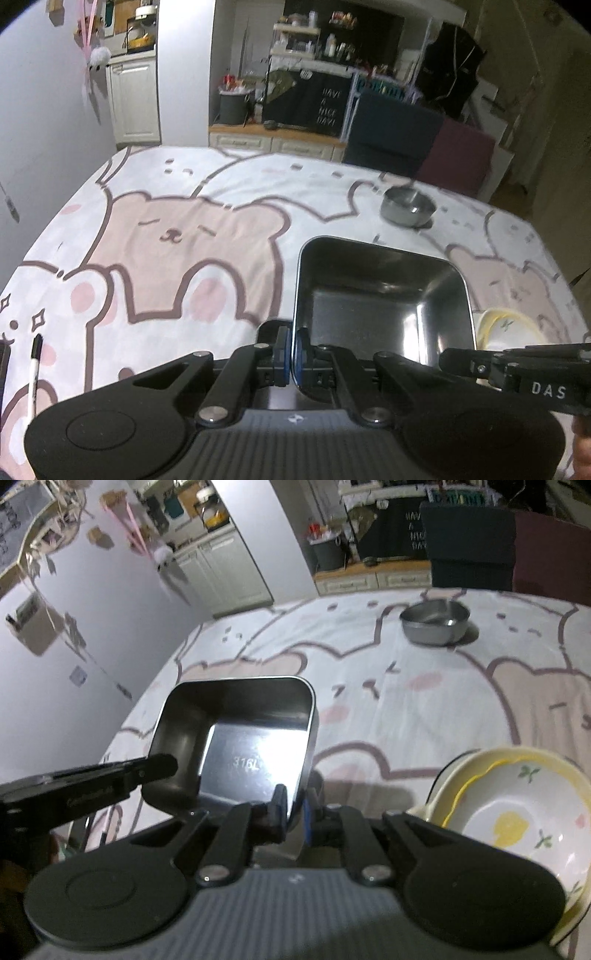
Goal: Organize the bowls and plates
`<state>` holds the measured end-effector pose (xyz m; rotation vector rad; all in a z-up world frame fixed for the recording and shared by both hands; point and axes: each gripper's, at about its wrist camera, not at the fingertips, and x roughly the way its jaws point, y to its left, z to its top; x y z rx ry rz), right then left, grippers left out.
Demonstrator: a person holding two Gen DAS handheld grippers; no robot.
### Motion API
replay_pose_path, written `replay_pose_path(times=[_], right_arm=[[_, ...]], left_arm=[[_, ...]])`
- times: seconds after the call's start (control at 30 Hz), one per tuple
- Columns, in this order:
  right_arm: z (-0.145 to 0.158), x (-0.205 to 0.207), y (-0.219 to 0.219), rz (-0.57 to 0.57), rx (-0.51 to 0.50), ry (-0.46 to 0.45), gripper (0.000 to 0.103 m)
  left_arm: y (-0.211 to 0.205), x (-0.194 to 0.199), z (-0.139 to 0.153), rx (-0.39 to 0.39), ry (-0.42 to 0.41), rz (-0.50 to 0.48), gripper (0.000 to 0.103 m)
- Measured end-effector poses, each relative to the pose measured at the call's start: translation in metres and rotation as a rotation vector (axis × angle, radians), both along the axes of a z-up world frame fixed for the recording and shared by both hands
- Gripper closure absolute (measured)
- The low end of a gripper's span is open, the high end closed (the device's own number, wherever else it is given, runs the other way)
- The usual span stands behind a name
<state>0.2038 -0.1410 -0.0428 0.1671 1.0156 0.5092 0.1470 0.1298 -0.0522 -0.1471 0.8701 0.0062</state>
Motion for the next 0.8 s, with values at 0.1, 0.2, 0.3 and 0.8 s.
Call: replay_pose_path(times=[0.1,0.2,0.3,0.8], right_arm=[[-0.006,-0.001,0.006,0.008,-0.012,0.035,0.091],[-0.008,0.001,0.010,0.010,-0.026,0.049,0.090],[-0.009,0.000,0.013,0.012,-0.038,0.058,0.090],[-0.031,0.007,0.040,0.061,-0.092,0.094,0.087]], left_arm=[[0.001,0.004,-0.011,0.013,0.039,0.000,0.100],[0.000,0.008,-0.020,0.034,0.073,-0.004,0.100],[-0.001,0.011,-0.025,0.052,0.096,-0.008,0.099],[0.001,0.027,-0.048,0.115,0.203,-0.010,0.094]])
